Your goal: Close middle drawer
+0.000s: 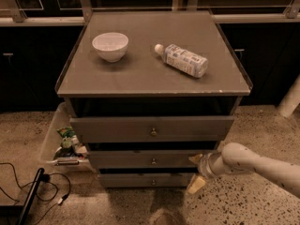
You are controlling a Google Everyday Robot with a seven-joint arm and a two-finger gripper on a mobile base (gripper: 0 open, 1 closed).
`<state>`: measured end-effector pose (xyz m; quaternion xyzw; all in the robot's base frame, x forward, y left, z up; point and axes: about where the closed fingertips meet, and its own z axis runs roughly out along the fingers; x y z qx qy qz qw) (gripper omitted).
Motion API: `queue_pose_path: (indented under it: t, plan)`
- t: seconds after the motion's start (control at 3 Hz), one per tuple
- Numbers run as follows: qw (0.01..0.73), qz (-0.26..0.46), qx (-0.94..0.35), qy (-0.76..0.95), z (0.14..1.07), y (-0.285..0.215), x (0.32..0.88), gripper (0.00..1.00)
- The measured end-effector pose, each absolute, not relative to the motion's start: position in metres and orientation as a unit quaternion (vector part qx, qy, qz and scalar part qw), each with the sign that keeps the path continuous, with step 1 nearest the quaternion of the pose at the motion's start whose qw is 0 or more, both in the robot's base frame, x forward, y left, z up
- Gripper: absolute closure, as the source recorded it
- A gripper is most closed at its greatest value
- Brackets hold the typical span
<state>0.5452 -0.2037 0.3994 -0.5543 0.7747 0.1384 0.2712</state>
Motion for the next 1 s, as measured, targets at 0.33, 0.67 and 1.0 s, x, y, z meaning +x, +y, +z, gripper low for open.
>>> queue_pose_path:
  t: [0.33, 0.67, 1.0]
  plan:
    - [0.270, 0.146, -0.548, 0.778, 0.400, -0.211, 0.518, 0.00]
    - [0.274, 0.152, -0.540, 0.781, 0.408, -0.218, 0.471, 0.00]
    - [0.269, 0.157, -0.536, 0.785, 0.404, -0.221, 0.455, 0.00]
